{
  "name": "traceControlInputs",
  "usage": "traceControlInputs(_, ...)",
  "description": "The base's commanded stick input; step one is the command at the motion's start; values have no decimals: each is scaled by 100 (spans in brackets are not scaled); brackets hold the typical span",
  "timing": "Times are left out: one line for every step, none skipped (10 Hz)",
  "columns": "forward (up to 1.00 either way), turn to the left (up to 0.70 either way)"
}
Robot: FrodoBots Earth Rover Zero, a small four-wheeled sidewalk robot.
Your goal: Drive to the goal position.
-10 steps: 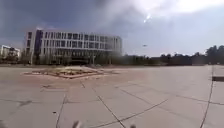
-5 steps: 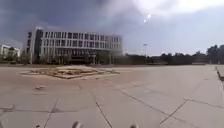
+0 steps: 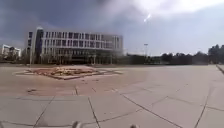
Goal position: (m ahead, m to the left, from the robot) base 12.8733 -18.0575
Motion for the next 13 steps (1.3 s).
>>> traceControlInputs(70, -1)
traceControlInputs(70, -1)
traceControlInputs(70, -1)
traceControlInputs(70, -6)
traceControlInputs(70, -35)
traceControlInputs(70, -36)
traceControlInputs(70, -33)
traceControlInputs(70, -16)
traceControlInputs(70, -1)
traceControlInputs(70, -1)
traceControlInputs(70, -1)
traceControlInputs(70, -1)
traceControlInputs(70, -14)
